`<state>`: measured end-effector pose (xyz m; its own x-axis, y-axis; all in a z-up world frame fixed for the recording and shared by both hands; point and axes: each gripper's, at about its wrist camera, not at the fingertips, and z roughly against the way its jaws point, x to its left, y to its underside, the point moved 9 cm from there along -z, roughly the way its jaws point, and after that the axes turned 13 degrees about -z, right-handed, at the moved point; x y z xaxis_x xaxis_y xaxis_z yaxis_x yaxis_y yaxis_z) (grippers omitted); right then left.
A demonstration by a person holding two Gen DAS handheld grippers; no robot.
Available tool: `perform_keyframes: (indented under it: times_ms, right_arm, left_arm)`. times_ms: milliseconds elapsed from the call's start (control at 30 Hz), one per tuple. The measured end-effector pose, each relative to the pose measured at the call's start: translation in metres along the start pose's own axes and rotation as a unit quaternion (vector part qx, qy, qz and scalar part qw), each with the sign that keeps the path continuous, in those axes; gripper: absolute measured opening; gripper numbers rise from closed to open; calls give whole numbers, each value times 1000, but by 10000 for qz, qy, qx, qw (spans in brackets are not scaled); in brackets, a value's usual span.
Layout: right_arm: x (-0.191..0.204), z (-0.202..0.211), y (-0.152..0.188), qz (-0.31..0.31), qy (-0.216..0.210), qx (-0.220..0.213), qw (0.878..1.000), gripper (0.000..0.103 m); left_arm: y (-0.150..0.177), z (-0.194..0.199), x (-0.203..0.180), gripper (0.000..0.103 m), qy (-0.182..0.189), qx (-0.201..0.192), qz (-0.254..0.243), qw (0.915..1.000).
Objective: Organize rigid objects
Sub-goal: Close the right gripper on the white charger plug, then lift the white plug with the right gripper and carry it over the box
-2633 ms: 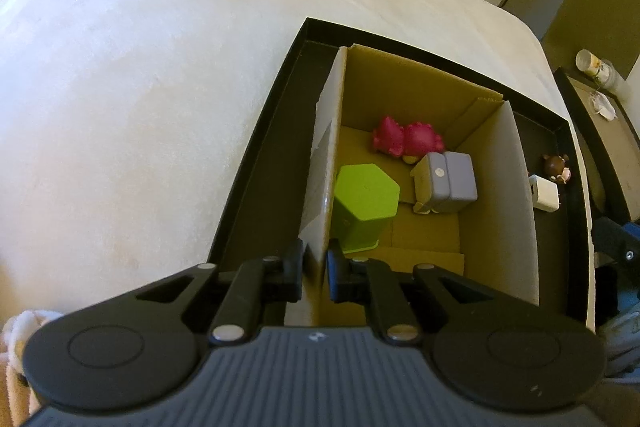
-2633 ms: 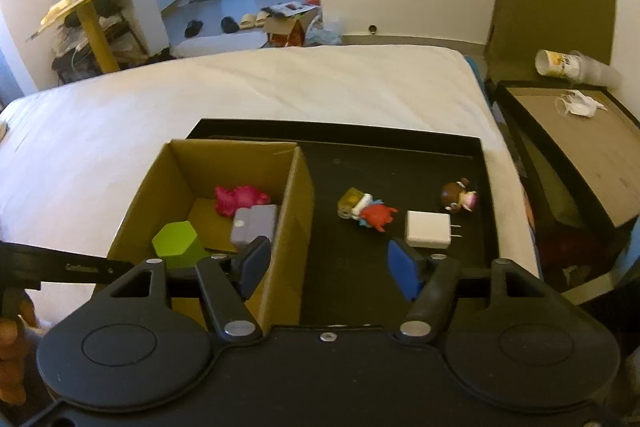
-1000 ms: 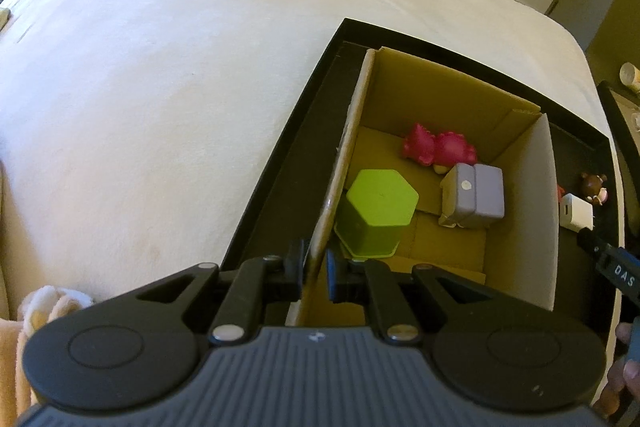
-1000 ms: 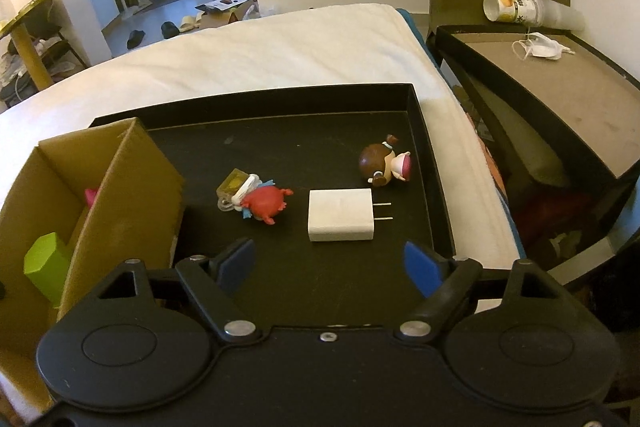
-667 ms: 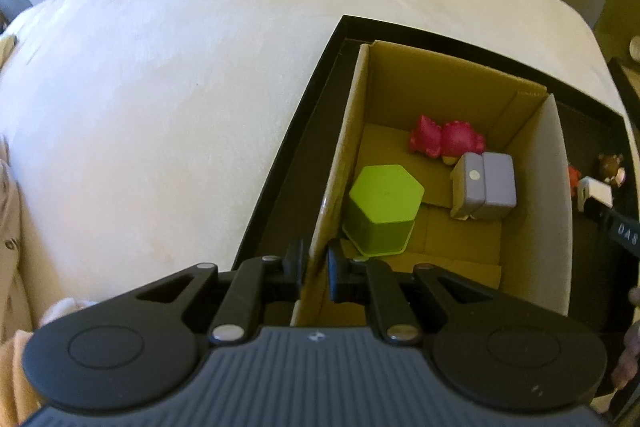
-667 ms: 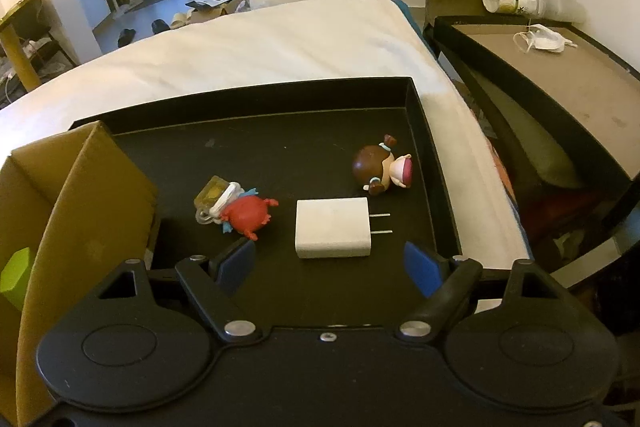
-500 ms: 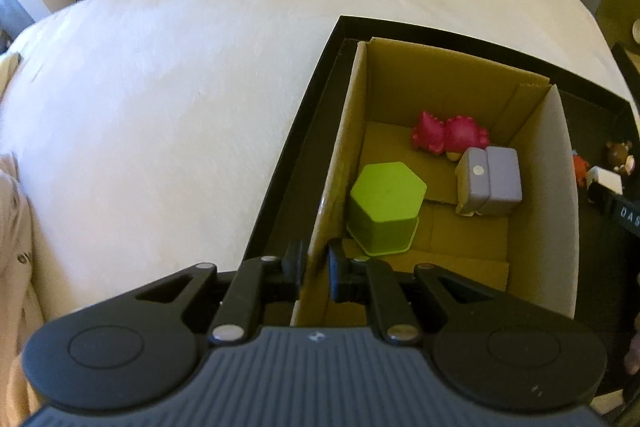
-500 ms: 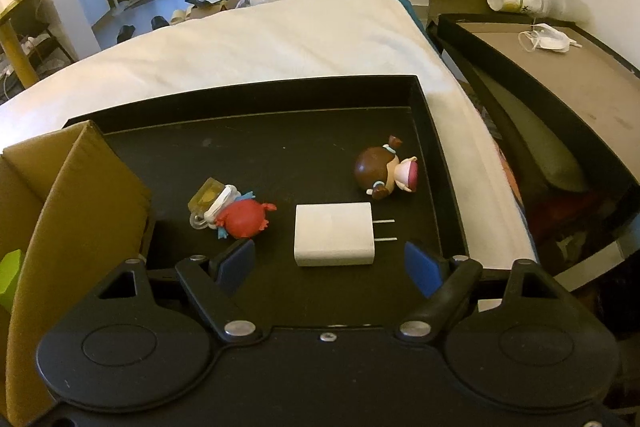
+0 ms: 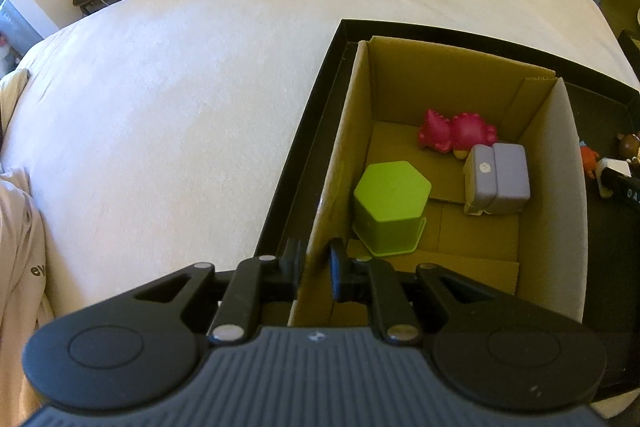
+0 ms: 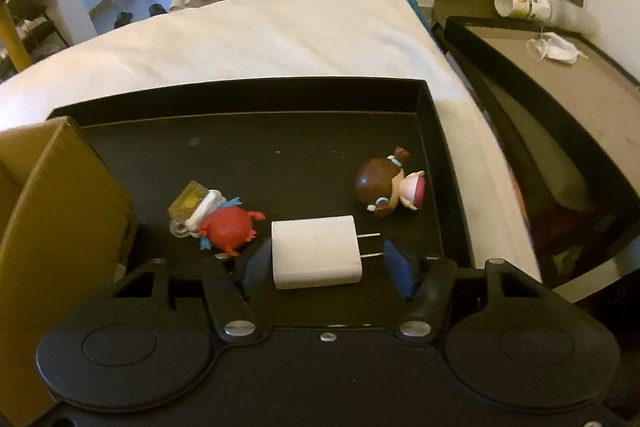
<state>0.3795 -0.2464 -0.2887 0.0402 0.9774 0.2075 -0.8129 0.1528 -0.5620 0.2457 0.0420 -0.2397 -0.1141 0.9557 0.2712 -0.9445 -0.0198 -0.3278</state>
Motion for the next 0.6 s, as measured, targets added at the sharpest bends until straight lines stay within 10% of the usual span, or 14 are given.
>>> perform_keyframes:
  times_ms: [600]
  right_arm:
    - [3,51,6,20,-186,-93,9998,46]
  left_arm:
    - [0,2,1,13,-2,-105,-87,9999]
